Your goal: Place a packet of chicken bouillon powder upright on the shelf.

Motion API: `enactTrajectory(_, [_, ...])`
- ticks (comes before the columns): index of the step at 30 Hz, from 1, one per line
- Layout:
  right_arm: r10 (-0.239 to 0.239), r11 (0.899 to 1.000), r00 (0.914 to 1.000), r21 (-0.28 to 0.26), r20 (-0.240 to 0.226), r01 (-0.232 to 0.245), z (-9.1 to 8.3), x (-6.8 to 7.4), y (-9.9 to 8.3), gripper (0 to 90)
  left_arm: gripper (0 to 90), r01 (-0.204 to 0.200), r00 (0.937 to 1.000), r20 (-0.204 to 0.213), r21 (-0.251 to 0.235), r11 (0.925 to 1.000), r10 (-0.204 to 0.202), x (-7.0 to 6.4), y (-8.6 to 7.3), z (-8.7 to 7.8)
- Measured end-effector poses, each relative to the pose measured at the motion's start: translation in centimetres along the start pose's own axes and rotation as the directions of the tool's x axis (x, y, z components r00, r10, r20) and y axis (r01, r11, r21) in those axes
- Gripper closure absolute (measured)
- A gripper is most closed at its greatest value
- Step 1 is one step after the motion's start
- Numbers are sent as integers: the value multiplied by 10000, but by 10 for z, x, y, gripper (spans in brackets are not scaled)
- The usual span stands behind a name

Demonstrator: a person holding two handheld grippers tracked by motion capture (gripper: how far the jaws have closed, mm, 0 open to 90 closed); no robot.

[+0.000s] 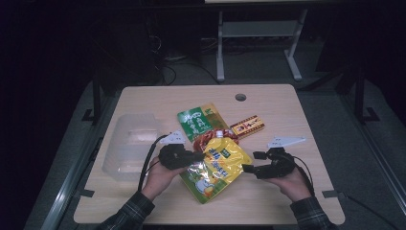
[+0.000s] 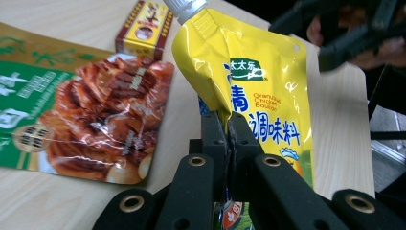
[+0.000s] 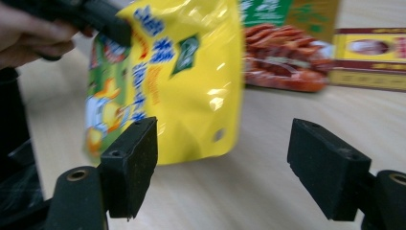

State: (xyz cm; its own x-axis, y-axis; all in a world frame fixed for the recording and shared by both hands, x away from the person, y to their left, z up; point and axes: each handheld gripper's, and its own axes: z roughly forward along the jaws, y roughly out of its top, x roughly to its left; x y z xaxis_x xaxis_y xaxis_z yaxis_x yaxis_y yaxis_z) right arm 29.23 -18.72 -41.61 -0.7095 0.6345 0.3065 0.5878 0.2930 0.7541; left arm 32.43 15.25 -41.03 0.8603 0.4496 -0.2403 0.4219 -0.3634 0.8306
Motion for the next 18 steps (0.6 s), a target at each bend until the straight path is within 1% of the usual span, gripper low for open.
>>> enactTrajectory(1, [-110, 9999, 9999, 41, -97, 111, 4, 3, 0, 248, 885, -27, 10000, 9, 12, 10000, 27, 0, 0, -2])
enactTrajectory(3, [-276, 9995, 9991, 129, -330, 281, 13, 8, 1, 246, 885, -33, 9999, 96, -192, 9998, 35, -1, 1, -4])
enactTrajectory(4, [-378, 9992, 9985, 148, -400, 384, 16, 9, 2, 250, 885, -79, 9999, 131, -248, 9997, 82, -1, 1, -6])
enactTrajectory(5, [-427, 9990, 9980, 99, -470, 432, 19, 10, 2, 268, 885, -19, 9998, 204, -323, 9995, 25, -2, 2, -7])
enactTrajectory(7, [-324, 9995, 9961, -72, -815, 319, 24, 10, 2, 309, 885, -6, 9995, 300, -451, 9990, 19, -4, 2, -8])
enactTrajectory(9, [-179, 9997, 9931, -182, -1159, 159, 28, 8, 3, 342, 885, -90, 9995, 288, -435, 9990, 103, -6, 3, -8])
enactTrajectory(12, [-218, 9991, 9873, -382, -1572, 160, 32, 7, 3, 420, 885, -96, 9996, 260, -517, 9986, 109, -7, 3, -8])
enactTrajectory(13, [-162, 9990, 9854, -436, -1696, 89, 33, 7, 3, 449, 885, -110, 9996, 243, -553, 9984, 123, -7, 3, -8])
enactTrajectory(14, [-103, 9989, 9835, -470, -1808, 18, 34, 7, 3, 471, 884, -113, 9995, 272, -543, 9985, 128, -6, 3, -8])
enactTrajectory(15, [-160, 9986, 9816, -529, -1900, 61, 36, 7, 3, 496, 884, -96, 9996, 275, -564, 9984, 112, -6, 3, -7])
enactTrajectory(17, [-216, 9983, 9815, -579, -1902, 108, 38, 8, 4, 556, 884, -64, 9993, 352, -528, 9986, 83, -6, 3, -7])
enactTrajectory(18, [-137, 9982, 9801, -604, -1983, 17, 39, 9, 5, 589, 884, -76, 9994, 340, -535, 9985, 94, -6, 3, -6])
